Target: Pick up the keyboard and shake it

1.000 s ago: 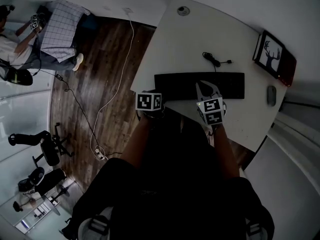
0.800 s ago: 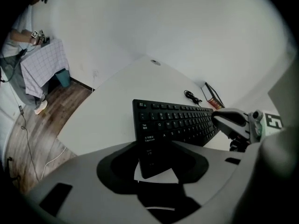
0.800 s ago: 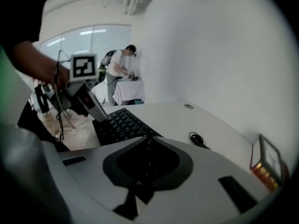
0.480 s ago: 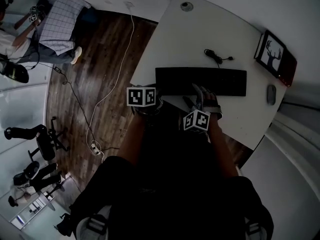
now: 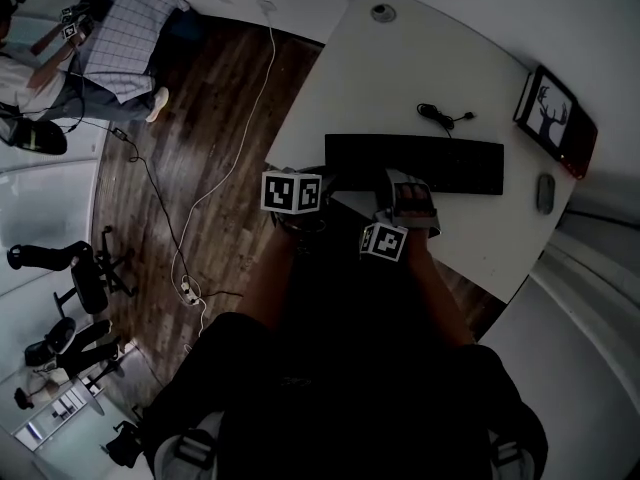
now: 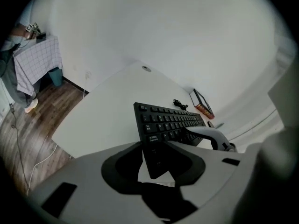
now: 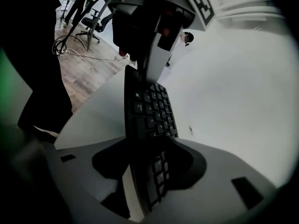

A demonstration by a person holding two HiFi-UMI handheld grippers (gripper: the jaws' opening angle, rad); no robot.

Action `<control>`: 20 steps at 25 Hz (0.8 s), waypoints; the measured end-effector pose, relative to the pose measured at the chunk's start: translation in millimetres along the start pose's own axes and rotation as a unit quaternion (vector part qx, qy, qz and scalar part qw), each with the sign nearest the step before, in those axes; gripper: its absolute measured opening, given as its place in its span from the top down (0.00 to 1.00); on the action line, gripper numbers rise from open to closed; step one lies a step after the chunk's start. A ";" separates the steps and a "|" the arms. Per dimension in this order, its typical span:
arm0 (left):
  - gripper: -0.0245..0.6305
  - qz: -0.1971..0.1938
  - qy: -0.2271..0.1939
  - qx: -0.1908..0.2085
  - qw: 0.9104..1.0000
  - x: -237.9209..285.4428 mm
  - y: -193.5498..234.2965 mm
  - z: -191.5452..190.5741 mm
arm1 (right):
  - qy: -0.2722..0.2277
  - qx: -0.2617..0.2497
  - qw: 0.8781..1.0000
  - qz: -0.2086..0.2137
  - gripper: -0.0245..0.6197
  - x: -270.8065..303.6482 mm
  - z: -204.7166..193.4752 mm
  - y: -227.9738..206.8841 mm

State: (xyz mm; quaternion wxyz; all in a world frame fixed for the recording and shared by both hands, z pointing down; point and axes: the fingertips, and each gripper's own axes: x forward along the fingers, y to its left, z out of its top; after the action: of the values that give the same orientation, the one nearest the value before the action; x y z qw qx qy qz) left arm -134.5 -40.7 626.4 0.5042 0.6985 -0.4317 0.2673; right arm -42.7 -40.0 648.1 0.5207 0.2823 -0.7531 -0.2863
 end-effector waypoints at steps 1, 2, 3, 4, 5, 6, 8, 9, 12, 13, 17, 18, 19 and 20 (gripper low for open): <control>0.75 -0.004 -0.011 -0.007 1.000 -1.8 0.2 2.2 | -0.007 -0.001 1.000 -0.003 0.62 -3.1 1.4 -3.2; 0.74 -0.007 -0.028 -0.015 0.999 -4.8 1.1 5.5 | -0.013 -0.007 1.000 -0.010 0.70 -6.4 3.1 -7.3; 0.73 -0.010 -0.045 -0.023 0.999 -9.0 2.5 8.9 | -0.018 -0.016 1.000 -0.016 0.78 -9.0 4.7 -11.0; 0.73 -0.016 -0.058 -0.030 0.998 -13.1 4.0 11.8 | -0.021 -0.024 0.999 -0.019 0.80 -10.3 5.5 -14.3; 0.70 -0.029 -0.066 -0.042 0.997 -15.7 4.7 13.5 | -0.023 -0.026 0.999 -0.024 0.80 -10.5 4.9 -18.1; 0.63 -0.050 -0.070 -0.062 0.994 -16.1 4.0 14.1 | -0.023 -0.024 0.999 -0.030 0.81 -10.5 2.7 -22.8; 0.54 -0.109 -0.077 -0.124 0.983 -13.0 -3.0 14.8 | -0.022 -0.013 0.999 -0.044 0.81 -11.4 -3.9 -33.9; 0.52 -0.142 -0.083 -0.157 0.974 -11.5 -9.0 16.5 | -0.023 -0.009 0.998 -0.051 0.81 -12.5 -5.9 -39.4; 0.51 -0.227 -0.095 -0.216 0.945 -7.7 -32.7 25.8 | -0.047 -0.014 0.996 -0.068 0.82 -18.3 -3.6 -51.2; 0.51 -0.243 -0.094 -0.218 0.941 -4.7 -39.9 28.9 | -0.055 -0.017 0.996 -0.069 0.82 -20.1 -2.4 -52.3; 0.60 -0.232 -0.085 -0.207 0.947 9.8 -48.1 35.7 | -0.064 -0.015 0.996 -0.067 0.82 -25.8 -1.3 -48.9; 0.68 -0.226 -0.087 -0.206 0.948 11.4 -47.6 36.1 | -0.063 -0.013 0.996 -0.068 0.82 -26.6 -2.3 -47.9; 0.69 -0.223 -0.090 -0.201 0.950 12.1 -48.3 36.8 | -0.063 -0.010 0.996 -0.067 0.82 -26.8 -3.6 -47.5; 0.70 -0.221 -0.094 -0.191 0.952 11.9 -50.2 38.1 | -0.064 -0.008 0.996 -0.066 0.82 -26.8 -4.8 -47.5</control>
State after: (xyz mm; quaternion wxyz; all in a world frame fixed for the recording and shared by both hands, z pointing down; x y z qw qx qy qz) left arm -87.2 -74.4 598.9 0.6318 0.6889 -0.3553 -0.0048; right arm -24.1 -53.5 598.4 0.4535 0.3082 -0.7625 -0.3435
